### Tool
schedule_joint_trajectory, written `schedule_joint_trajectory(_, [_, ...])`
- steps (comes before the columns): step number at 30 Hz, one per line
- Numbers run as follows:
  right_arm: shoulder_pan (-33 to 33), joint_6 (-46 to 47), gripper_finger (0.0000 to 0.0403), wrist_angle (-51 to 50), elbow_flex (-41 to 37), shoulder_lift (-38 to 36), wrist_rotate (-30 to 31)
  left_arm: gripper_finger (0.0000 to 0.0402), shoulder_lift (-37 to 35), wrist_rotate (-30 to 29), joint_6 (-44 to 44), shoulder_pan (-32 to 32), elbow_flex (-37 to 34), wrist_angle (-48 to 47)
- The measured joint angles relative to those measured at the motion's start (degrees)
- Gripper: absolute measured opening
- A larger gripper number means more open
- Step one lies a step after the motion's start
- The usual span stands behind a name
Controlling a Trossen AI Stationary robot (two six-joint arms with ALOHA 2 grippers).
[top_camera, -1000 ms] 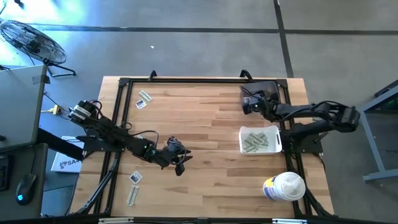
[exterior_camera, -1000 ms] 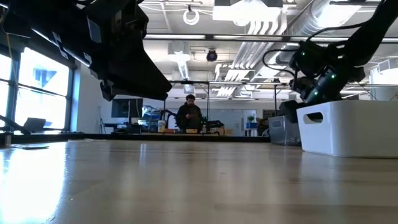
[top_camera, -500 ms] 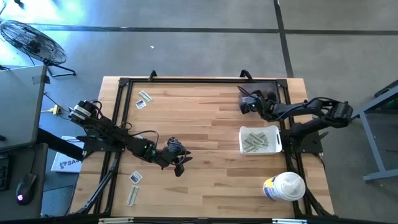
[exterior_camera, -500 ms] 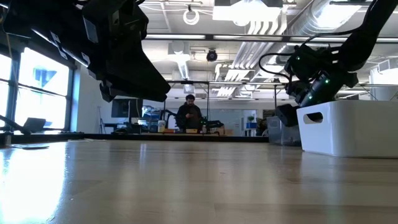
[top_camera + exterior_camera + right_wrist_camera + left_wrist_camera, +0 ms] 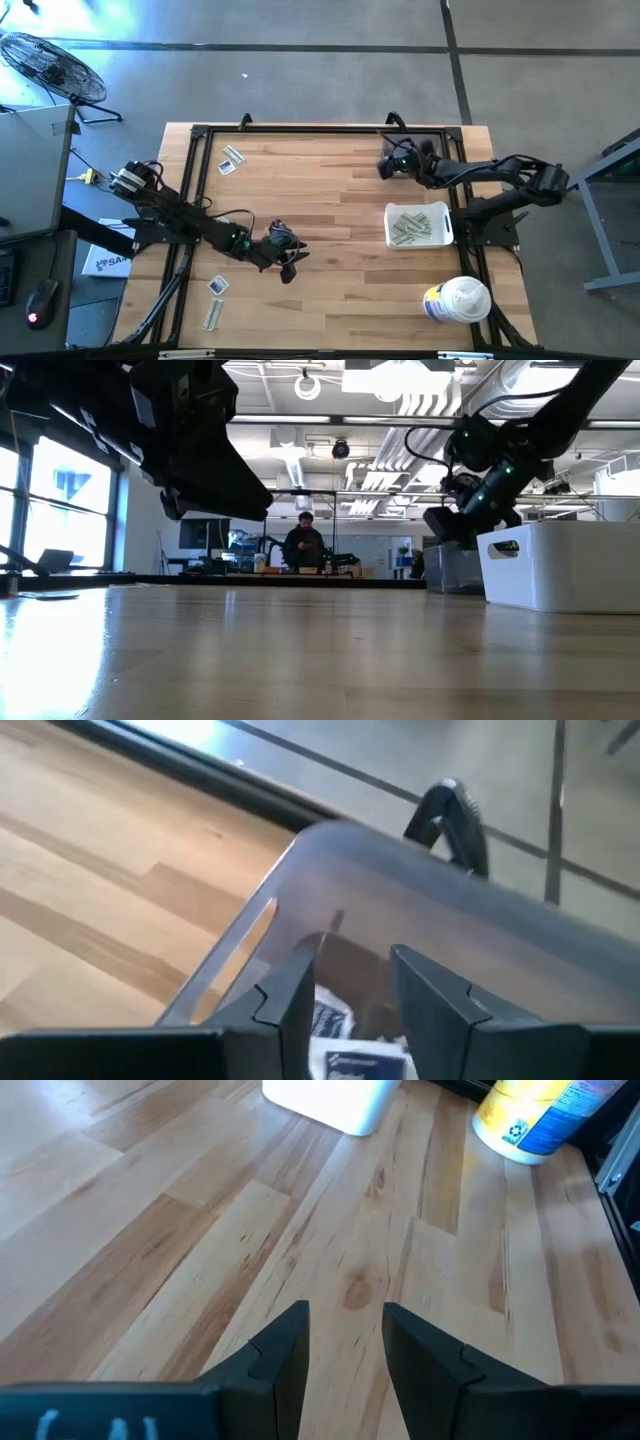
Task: Pick & Place First Aid Supplies
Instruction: Put the alcohol pad into the black bin
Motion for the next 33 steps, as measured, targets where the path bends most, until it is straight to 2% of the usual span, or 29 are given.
schedule_joint_trajectory(6, [3.12, -2.65, 0.0119, -5.14, 2.69, -7.40, -0.38, 0.0127, -5.66, -2.32, -0.02, 0.00, 0.07, -7.54])
schedule_joint_trajectory(11, [10.59, -2.03, 0.0111, -5.16, 2.64, -15.47, -6.49, 0.0127, -14.50, -6.31, -3.64, 0.00, 0.04, -21.31])
schedule_joint_trajectory(15, [20.05, -2.09, 0.0105, -5.10, 2.53, -18.55, -12.43, 0.0127, -22.16, -11.74, -13.18, 0.00, 0.07, -39.04])
schedule_joint_trajectory(19, [32.05, -3.26, 0.0099, -1.32, 2.53, -17.67, -13.01, 0.0127, -27.01, -14.33, -29.51, 2.42, 0.04, -58.30])
schedule_joint_trajectory(22, [40.24, -5.54, 0.0096, 5.05, 2.46, -14.94, -11.62, 0.0127, -27.75, -12.53, -38.82, 6.83, -0.02, -68.12])
schedule_joint_trajectory(24, [44.68, -7.62, 0.0096, 10.16, 2.46, -12.39, -10.59, 0.0127, -27.67, -10.92, -41.37, 11.14, -0.09, -71.14])
schedule_joint_trajectory(28, [50.17, -11.74, 0.0096, 21.47, 2.46, -6.19, -9.42, 0.0127, -27.69, -8.79, -40.93, 21.93, -2.08, -69.77])
schedule_joint_trajectory(33, [52.65, -13.39, 0.0096, 32.53, 2.48, 1.27, -9.54, 0.0127, -27.67, -5.64, -36.08, 36.77, -7.29, -66.32])
